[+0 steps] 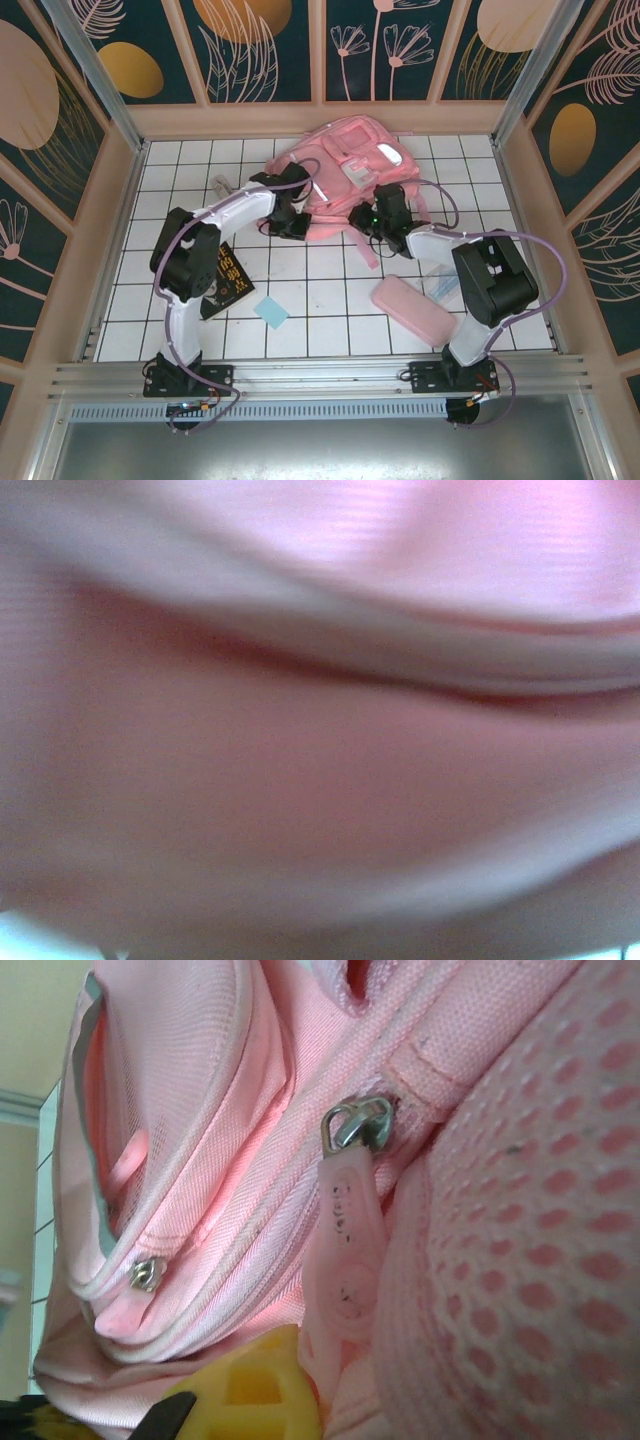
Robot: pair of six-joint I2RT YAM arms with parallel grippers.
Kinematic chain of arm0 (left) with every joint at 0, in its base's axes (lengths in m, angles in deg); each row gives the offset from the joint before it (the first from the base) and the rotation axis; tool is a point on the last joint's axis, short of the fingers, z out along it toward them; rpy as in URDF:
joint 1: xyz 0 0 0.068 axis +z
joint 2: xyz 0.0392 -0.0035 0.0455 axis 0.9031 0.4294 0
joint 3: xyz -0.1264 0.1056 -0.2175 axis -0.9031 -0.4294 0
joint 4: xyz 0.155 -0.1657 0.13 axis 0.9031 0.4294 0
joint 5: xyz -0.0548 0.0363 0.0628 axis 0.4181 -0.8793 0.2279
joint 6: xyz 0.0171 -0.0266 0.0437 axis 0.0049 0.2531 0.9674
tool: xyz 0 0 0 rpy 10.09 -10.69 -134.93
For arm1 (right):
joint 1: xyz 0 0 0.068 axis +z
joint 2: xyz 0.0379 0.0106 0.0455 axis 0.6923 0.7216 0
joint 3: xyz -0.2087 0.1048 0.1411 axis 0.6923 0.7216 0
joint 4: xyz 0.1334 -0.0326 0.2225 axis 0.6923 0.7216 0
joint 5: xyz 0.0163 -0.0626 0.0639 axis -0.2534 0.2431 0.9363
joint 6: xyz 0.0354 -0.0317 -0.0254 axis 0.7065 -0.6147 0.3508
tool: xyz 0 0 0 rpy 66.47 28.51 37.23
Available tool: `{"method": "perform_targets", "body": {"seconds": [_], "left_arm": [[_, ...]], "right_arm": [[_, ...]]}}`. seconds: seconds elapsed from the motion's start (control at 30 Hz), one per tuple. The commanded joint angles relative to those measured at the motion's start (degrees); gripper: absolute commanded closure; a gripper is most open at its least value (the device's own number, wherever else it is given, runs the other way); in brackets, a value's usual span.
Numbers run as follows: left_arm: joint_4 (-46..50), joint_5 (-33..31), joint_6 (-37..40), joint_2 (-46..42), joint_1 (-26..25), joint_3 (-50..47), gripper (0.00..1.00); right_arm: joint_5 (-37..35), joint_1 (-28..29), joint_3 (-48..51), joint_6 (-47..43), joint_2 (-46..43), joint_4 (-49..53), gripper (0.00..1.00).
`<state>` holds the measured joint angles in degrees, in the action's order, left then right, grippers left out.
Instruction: Pack the student bag
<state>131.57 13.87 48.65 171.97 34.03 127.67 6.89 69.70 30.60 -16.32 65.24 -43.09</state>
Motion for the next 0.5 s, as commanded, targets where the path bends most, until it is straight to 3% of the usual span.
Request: {"method": "perform_targets", "body": {"seconds": [0.0, 0.17, 0.27, 0.47], "left_arm": [[6.16, -6.11, 1.52, -3.19, 3.49, -2.28, 1.0], [6.51, -7.15, 4.06, -4.5, 6.49, -3.47, 1.0], [5.73, -0.35, 3.87, -4.34, 6.26, -3.21, 1.0], [1.53, 7.51, -2.14, -4.18, -3.05, -2.45, 1.0]], "right_arm": [[-8.13, -4.0, -1.16, -4.49, -3.7, -0.2, 1.0], [-7.74, -6.24, -2.5, -11.03, -3.43, -1.48, 1.0], [-5.8, -7.57, -4.91, -15.03, -1.42, -2.99, 1.0], [-2.91, -10.44, -16.91, -15.97, 7.04, 2.03, 1.0]]}}
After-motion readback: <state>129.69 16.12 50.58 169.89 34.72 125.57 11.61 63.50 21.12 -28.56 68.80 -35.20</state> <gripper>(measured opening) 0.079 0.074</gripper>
